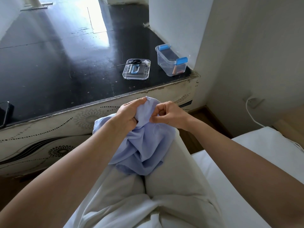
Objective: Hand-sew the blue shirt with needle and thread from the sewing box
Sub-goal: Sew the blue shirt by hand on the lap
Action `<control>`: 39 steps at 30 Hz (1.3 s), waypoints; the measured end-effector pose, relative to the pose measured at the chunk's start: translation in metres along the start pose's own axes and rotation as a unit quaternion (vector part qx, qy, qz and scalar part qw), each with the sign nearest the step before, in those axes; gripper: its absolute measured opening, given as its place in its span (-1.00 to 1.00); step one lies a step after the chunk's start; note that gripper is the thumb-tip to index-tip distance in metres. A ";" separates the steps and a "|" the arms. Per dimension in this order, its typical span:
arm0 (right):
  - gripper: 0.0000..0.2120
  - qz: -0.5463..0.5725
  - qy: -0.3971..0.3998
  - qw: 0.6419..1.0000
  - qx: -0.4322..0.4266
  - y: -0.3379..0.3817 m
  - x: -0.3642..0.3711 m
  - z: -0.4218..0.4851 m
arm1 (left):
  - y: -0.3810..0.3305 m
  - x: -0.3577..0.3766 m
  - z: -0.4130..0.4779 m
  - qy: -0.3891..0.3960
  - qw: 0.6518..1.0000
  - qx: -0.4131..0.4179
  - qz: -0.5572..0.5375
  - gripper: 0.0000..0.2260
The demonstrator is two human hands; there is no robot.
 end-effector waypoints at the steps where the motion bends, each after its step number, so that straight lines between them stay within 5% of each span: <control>1: -0.79 0.000 0.002 1.000 0.017 -0.005 -0.001 0.000 | 0.000 -0.002 0.001 -0.005 1.000 -0.002 -0.006 -0.88; 5: -0.78 -0.046 0.060 0.986 0.152 -0.034 0.001 -0.013 | 0.002 -0.012 0.002 -0.026 0.999 -0.024 -0.028 -0.66; 7: -0.68 -0.059 0.021 0.981 0.185 -0.043 -0.010 -0.017 | 0.002 -0.010 0.001 -0.021 0.999 -0.024 -0.029 -0.68; 12: -0.93 0.019 -0.202 0.979 0.037 -0.010 -0.048 -0.012 | 0.004 -0.008 -0.001 -0.035 0.998 -0.030 -0.037 -0.74; 23: -0.81 -0.038 -0.236 0.970 -0.047 0.010 -0.036 0.001 | 0.007 -0.003 -0.003 0.014 0.999 -0.043 -0.014 -0.30; 30: -0.90 -0.055 -0.246 0.967 -0.048 0.009 -0.035 0.005 | 0.007 -0.002 -0.008 0.021 0.999 -0.043 0.007 -0.46; 39: -0.90 0.008 -0.163 0.986 -0.045 0.004 -0.024 0.003 | 0.005 -0.010 -0.011 -0.031 0.999 -0.020 -0.010 -0.65</control>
Point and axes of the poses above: each hand's wrist, its own z-axis towards the middle knuckle, its own x-axis out of the palm, y = z × x, the point moved 10 cm from there along z, towards the middle knuckle, and after that the axes turned 4 degrees about -x, right-handed, at the moved point
